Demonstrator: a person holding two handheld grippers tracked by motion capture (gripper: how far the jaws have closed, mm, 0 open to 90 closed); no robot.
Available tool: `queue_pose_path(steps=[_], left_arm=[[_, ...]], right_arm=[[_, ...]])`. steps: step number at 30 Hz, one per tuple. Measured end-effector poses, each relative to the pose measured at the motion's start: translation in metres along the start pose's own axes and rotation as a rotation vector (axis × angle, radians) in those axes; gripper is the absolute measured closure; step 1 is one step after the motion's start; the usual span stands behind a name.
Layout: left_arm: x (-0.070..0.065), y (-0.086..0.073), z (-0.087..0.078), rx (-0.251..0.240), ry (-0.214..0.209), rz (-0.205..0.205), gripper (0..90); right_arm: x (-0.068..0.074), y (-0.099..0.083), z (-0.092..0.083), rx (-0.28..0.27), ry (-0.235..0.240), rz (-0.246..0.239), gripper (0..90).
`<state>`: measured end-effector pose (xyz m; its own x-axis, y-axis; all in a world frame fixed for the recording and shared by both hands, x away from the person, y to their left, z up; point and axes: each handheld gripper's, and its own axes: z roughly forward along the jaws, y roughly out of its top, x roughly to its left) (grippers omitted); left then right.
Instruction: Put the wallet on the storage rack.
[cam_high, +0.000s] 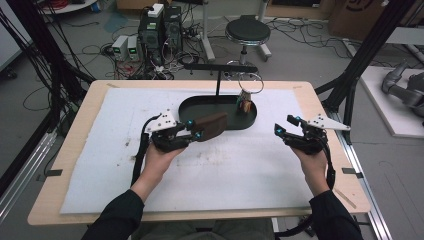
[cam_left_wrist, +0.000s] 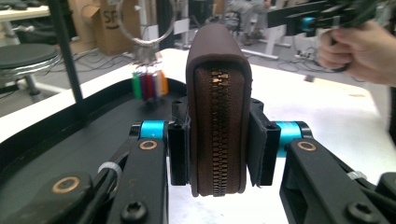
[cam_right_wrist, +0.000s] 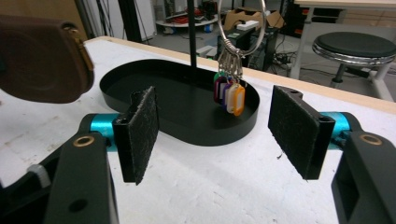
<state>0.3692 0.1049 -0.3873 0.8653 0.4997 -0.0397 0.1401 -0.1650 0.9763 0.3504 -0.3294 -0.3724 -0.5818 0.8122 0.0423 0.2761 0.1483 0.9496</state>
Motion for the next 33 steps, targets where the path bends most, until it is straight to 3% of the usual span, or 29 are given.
queue_pose_path(steps=[11, 22, 30, 33], left_arm=[[0.019, 0.002, 0.027, 0.012, 0.096, 0.006, 65.9], [0.038, 0.000, 0.045, 0.005, 0.143, -0.029, 65.9], [0.047, 0.000, 0.058, -0.019, 0.179, -0.019, 66.0], [0.050, -0.001, 0.064, -0.004, 0.182, -0.030, 66.0]], right_arm=[[0.001, 0.000, 0.001, 0.001, -0.005, -0.009, 34.4], [0.002, 0.000, 0.002, 0.001, -0.005, -0.021, 34.7], [0.001, 0.000, 0.002, -0.002, -0.003, -0.015, 34.7], [0.000, 0.000, 0.002, -0.005, -0.006, -0.018, 34.7]])
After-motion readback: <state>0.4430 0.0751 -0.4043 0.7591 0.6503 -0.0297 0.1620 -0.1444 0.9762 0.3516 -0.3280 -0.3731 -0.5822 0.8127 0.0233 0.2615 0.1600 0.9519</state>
